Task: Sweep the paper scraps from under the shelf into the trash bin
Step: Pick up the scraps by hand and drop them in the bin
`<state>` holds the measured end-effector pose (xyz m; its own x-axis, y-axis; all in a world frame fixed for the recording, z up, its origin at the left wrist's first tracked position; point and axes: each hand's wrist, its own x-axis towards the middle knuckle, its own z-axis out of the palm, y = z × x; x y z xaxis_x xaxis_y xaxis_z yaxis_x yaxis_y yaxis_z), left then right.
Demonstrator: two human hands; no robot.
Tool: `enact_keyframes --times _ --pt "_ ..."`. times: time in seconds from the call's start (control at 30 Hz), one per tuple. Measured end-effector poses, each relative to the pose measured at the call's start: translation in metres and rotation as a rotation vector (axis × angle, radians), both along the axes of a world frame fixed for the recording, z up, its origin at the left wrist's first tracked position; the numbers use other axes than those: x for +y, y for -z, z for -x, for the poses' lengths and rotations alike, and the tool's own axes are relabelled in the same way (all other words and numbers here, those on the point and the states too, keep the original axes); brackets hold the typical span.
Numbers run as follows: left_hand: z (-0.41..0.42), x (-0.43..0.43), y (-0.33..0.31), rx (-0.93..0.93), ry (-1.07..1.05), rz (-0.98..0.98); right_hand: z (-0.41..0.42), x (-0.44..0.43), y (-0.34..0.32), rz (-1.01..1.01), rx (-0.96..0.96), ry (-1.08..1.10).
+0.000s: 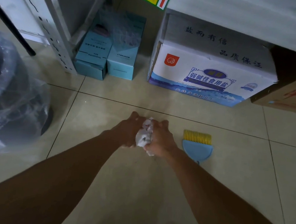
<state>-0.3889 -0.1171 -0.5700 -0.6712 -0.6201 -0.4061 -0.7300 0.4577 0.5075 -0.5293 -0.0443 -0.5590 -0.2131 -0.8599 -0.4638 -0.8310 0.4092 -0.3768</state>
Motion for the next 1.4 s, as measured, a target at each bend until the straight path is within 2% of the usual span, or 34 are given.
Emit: enact_keyframes --times 0.07,0.27,0.6,0.7,0.8,0.9,1.0,1.1,1.17,1.3,1.4 --pt "0.004 0.007 0.001 0.061 -0.075 -0.011 -0.004 -0.002 0.003 0.008 0.019 -0.031" --pt "-0.001 0.025 -0.006 0.142 -0.246 0.059 -0.016 0.014 0.003 0.188 -0.102 0.125" --pt "-0.034 0.033 -0.09 0.223 -0.247 0.175 -0.04 0.02 -0.07 0.358 -0.241 0.13" --pt "-0.061 0.028 -0.136 0.242 -0.315 0.246 -0.061 0.005 -0.111 0.416 -0.227 0.07" --pt "-0.102 0.021 -0.187 0.198 -0.389 0.393 -0.097 -0.019 -0.158 0.483 -0.191 -0.084" --pt "-0.154 0.013 -0.229 0.197 -0.479 0.525 -0.144 -0.046 -0.197 0.606 -0.25 -0.2" --pt "-0.203 0.002 -0.261 0.226 -0.603 0.57 -0.195 -0.073 -0.229 0.698 -0.292 -0.29" --pt "-0.248 -0.015 -0.272 0.231 -0.759 0.566 -0.24 -0.099 -0.246 0.654 -0.365 -0.355" --pt "-0.272 -0.027 -0.269 0.213 -0.835 0.513 -0.265 -0.114 -0.247 0.602 -0.338 -0.403" --pt "-0.296 -0.045 -0.253 0.074 -0.806 0.268 -0.286 -0.133 -0.231 0.363 -0.245 -0.553" --pt "-0.305 -0.052 -0.247 0.014 -0.776 0.175 -0.284 -0.139 -0.219 0.238 -0.196 -0.612"
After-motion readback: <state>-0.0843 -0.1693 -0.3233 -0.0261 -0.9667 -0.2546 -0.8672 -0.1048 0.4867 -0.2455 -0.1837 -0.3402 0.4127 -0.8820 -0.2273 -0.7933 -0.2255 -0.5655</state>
